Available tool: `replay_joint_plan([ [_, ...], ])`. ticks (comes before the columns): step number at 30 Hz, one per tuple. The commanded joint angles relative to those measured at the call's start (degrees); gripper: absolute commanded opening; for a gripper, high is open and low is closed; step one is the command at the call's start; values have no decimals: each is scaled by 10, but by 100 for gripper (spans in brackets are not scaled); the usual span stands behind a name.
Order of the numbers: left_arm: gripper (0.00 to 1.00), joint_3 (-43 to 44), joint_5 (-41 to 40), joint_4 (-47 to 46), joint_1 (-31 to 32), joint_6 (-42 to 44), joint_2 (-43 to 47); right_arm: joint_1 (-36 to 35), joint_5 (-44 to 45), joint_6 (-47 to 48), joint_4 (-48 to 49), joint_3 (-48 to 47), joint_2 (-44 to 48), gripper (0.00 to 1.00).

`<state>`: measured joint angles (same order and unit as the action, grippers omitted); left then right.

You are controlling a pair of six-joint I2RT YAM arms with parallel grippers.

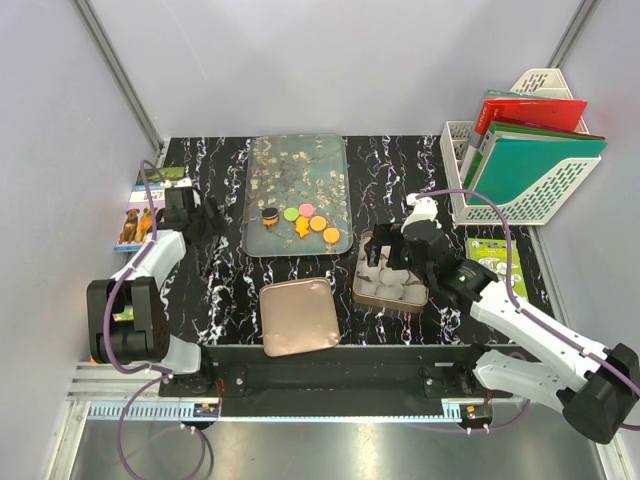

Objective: Pack the cookies

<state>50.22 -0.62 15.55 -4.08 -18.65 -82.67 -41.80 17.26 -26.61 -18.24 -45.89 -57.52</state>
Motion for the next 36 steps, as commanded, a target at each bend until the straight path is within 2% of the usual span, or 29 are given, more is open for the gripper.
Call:
replay_joint_plan([
  [1, 91, 7, -51, -10, -2, 32, -6, 1, -7, -5, 22, 1, 6, 100],
  [8, 88, 14, -41, -12, -24, 70, -34, 0, -7, -8, 22, 17, 25, 100],
  [25, 88, 74, 21, 8, -34, 68, -170, 0, -17, -15, 40, 24, 6, 100],
  [29, 83, 84, 30, 9, -30, 73, -189, 0, -21, -20, 44, 23, -3, 100],
  [35, 70, 88, 19, 10, -20, 83, -195, 1, -23, -24, 44, 23, -11, 100],
  [36, 63, 87, 15, 9, -18, 84, -195, 0, -22, -24, 44, 23, -12, 100],
])
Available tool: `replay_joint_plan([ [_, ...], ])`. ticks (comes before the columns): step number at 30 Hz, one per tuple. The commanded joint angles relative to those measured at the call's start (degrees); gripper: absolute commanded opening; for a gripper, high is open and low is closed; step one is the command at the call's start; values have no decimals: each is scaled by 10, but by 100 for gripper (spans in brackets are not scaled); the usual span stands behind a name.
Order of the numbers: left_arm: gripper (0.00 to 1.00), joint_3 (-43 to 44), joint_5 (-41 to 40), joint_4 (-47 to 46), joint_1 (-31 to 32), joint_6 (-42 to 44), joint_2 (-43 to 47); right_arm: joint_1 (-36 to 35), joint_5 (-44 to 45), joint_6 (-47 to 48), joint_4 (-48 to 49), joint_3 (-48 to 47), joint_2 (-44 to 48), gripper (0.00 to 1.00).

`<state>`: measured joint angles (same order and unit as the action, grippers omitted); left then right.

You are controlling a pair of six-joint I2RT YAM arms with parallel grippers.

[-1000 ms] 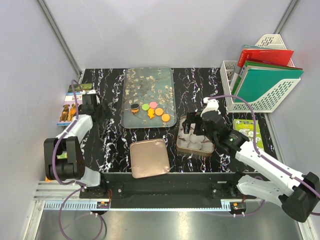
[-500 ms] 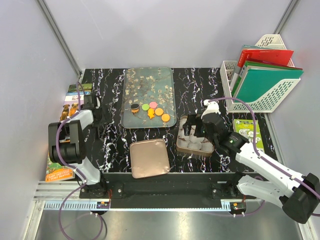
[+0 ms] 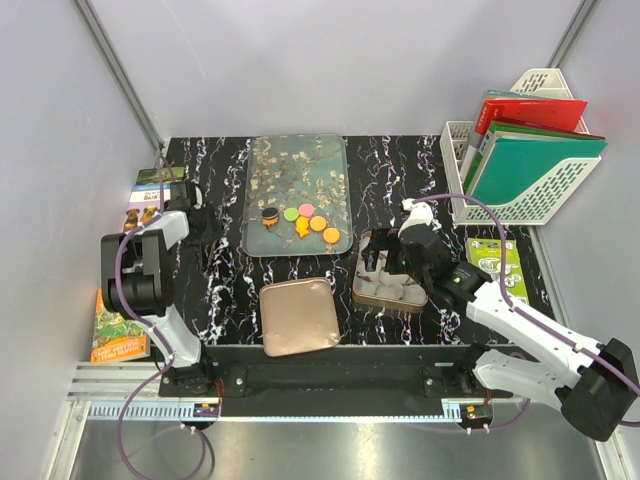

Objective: Pack the cookies

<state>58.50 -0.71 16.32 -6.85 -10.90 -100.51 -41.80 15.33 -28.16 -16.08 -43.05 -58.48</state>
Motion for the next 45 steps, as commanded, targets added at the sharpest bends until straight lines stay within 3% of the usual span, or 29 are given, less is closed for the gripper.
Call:
replay_joint_plan([
  [1, 61, 3, 12, 3, 12, 8, -15, 1, -3, -8, 22, -5, -1, 100],
  [9, 42, -5, -40, 17, 39, 16, -11, 1, -7, -8, 25, -6, -5, 100],
  [10, 37, -3, -51, 29, 45, 15, -14, 1, -7, -8, 25, -6, -5, 100],
  [11, 23, 0, -58, 33, 47, 16, -16, 0, -7, -8, 25, -6, -4, 100],
  [14, 5, 5, -77, 42, 59, 14, -21, 0, -7, -8, 25, -4, 0, 100],
  [15, 3, 3, -81, 43, 61, 13, -21, 0, -7, -8, 25, -2, 2, 100],
  [23, 0, -1, -107, 46, 66, -9, -9, 0, -4, -14, 23, 4, 13, 100],
  [26, 0, 9, -154, 66, 66, -39, 28, 1, -4, -15, 23, 4, 14, 100],
  [34, 0, 26, -254, 187, 105, -270, 177, 0, 0, -7, 18, -22, -8, 100],
  [38, 0, 25, -178, 196, 106, -281, 261, 0, 5, -8, 14, -31, -10, 100],
  [45, 0, -33, -38, 79, 129, -212, 373, 0, 8, -21, 11, -37, -14, 100],
])
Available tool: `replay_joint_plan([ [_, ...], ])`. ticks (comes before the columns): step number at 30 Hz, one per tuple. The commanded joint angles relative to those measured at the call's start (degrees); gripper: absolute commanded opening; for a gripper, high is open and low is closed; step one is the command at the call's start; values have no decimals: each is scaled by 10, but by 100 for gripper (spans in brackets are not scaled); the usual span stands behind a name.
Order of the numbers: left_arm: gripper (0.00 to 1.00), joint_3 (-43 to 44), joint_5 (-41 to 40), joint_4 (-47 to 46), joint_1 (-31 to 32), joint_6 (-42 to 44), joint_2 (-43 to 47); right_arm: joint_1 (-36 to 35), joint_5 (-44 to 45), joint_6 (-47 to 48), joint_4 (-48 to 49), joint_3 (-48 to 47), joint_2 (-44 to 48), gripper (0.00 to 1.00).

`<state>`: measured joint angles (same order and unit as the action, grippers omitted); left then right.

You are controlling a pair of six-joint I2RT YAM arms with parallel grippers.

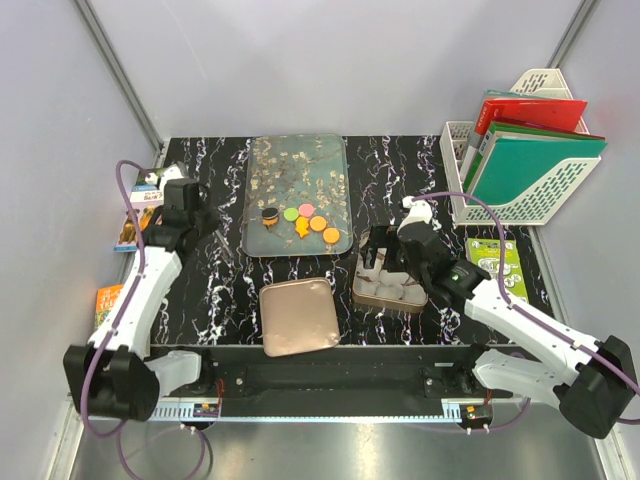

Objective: Pack the cookies

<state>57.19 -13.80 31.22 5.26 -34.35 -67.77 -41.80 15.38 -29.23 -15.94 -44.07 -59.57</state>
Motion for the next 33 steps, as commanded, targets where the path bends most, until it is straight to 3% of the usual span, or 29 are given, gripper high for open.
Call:
replay_joint_plan([
  [1, 0, -16, 101, -69, 9, 25, 46, 1, 8, -11, 9, -27, -3, 100],
  [9, 0, -23, 163, -88, 19, 17, 45, 1, 15, -7, 0, -35, -5, 100],
  [14, 0, 152, 115, 105, 105, 92, -112, 0, 33, 3, -8, -32, 6, 100],
  [18, 0, 205, 133, 117, 149, 128, -153, 1, 27, -4, -10, -29, 8, 100],
  [25, 0, 211, 151, 124, 157, 140, -171, 1, 29, -7, -15, -15, 24, 100],
  [28, 10, 208, 121, 122, 172, 147, -161, 0, 32, -6, -15, -15, 24, 100],
  [33, 13, 207, 100, 133, 186, 156, -157, 0, 29, -10, -15, -16, 17, 100],
])
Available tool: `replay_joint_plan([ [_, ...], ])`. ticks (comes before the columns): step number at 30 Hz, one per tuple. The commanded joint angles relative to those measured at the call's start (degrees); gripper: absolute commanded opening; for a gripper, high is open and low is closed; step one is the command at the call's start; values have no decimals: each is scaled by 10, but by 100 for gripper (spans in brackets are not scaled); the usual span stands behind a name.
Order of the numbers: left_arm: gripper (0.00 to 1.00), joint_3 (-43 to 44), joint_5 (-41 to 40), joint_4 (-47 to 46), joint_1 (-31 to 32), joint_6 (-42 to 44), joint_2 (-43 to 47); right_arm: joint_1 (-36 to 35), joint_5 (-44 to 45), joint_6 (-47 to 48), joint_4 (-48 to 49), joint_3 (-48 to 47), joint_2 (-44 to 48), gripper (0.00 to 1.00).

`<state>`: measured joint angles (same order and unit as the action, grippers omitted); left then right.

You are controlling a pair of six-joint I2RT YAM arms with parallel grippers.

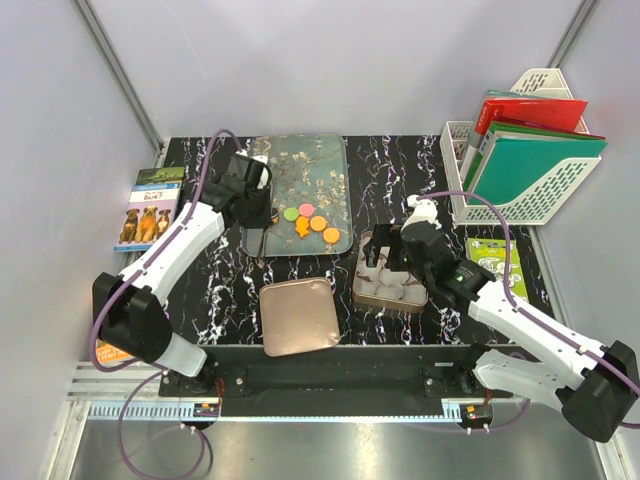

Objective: Pack the cookies

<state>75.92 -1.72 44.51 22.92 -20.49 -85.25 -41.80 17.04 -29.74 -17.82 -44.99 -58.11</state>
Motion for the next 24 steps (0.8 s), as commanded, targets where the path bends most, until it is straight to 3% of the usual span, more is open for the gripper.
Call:
replay_joint_plan([
  [1, 13, 18, -25, 1, 9, 17, 18, 0, 11, -5, 5, -7, 2, 100],
  [24, 34, -7, -33, 1, 11, 26, 22, 0, 14, -9, 6, 10, 7, 100],
])
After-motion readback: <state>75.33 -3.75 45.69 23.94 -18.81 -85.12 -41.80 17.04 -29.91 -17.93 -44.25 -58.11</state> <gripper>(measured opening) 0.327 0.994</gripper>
